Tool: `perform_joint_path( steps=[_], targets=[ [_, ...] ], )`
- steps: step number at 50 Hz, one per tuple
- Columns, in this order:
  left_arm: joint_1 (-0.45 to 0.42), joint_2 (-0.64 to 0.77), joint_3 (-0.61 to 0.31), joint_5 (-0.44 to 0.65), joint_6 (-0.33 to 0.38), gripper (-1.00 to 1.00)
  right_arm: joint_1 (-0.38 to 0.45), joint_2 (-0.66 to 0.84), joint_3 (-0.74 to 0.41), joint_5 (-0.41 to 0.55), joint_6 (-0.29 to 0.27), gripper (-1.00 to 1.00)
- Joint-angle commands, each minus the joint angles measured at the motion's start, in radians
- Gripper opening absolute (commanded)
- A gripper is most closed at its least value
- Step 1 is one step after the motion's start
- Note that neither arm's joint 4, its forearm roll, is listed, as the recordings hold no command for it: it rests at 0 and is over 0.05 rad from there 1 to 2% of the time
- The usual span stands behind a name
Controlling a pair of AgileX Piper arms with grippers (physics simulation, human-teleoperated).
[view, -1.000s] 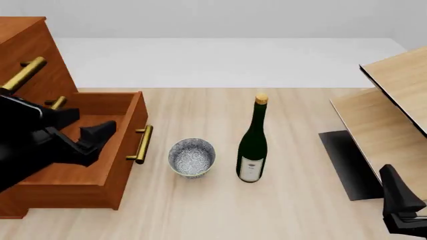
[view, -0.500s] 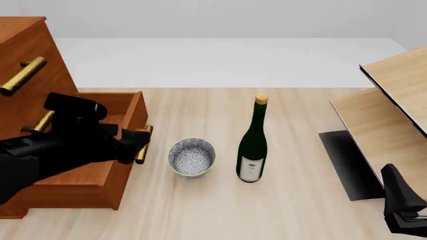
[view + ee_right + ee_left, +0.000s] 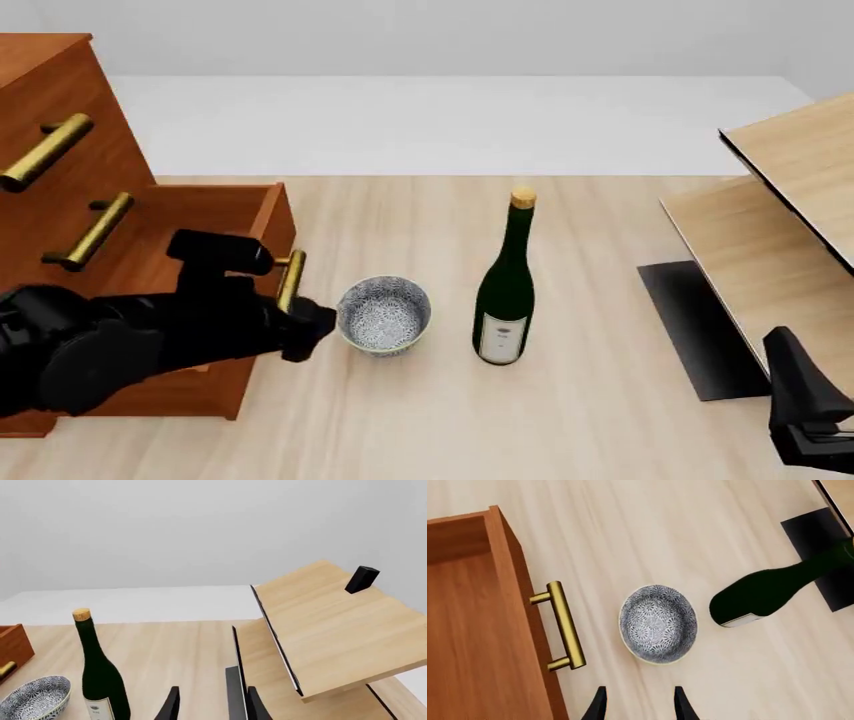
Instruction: Close the bottom drawer of the cabinet and open the top drawer.
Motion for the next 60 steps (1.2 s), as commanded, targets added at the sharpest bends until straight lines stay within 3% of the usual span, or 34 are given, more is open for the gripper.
perform_joint_path(
  steps=[1, 8, 10, 22, 26, 28, 34, 44, 50, 58, 60],
  targets=[
    [-0.022, 0.073, 0.033, -0.038, -0.026, 1.00, 0.000, 0.000, -0.001, 0.001, 0.003, 1.00],
    [-0.039, 0.102, 0.042, -0.052, -0.049, 1.00, 0.001, -0.001, -0.001, 0.002, 0.003, 1.00],
    [-0.014, 0.093, 0.043, -0.049, -0.021, 1.00, 0.000, -0.001, -0.001, 0.002, 0.003, 1.00],
    [-0.051, 0.152, 0.073, -0.088, -0.083, 1.00, 0.000, -0.001, 0.000, 0.003, 0.002, 1.00],
    [-0.047, 0.161, 0.078, -0.097, -0.078, 1.00, 0.001, -0.001, 0.000, 0.002, 0.001, 1.00],
    [-0.016, 0.154, 0.083, -0.094, -0.035, 1.00, 0.000, -0.001, 0.000, 0.003, 0.000, 1.00],
    [-0.028, 0.179, 0.088, -0.112, -0.066, 1.00, -0.001, -0.001, 0.000, 0.003, 0.001, 1.00],
    [0.074, 0.158, 0.107, -0.105, 0.025, 1.00, 0.000, -0.001, 0.000, 0.002, 0.001, 1.00],
    [0.087, 0.179, 0.120, -0.121, 0.022, 1.00, 0.000, 0.000, 0.000, 0.002, 0.001, 1.00],
    [0.169, 0.162, 0.145, -0.133, 0.113, 1.00, 0.000, 0.000, 0.000, 0.002, 0.002, 1.00],
    [0.157, 0.167, 0.143, -0.135, 0.102, 1.00, 0.000, 0.000, 0.000, 0.002, 0.002, 1.00]
  ],
)
